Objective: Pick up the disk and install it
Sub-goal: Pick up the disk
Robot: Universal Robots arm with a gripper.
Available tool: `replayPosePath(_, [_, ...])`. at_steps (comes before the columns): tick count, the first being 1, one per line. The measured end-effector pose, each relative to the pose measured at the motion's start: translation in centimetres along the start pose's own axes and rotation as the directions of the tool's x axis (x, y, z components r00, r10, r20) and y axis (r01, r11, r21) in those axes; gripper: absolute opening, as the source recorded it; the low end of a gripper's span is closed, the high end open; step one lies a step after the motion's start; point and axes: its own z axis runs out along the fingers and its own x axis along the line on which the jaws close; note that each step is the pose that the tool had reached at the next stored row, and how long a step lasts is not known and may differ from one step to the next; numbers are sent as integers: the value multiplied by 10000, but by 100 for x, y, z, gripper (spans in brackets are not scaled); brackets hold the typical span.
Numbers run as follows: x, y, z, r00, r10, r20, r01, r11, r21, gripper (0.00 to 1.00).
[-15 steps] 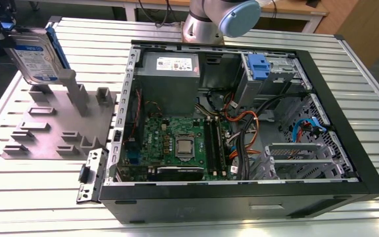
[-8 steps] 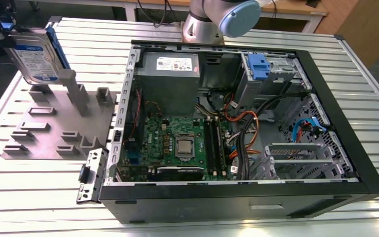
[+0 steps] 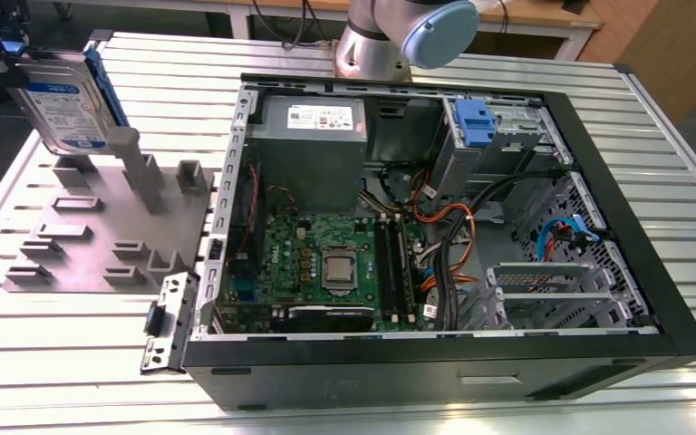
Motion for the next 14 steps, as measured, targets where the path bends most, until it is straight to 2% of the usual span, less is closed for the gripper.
replayPosePath(14, [0,0,-33,10000,0,0,0,10000,1,36])
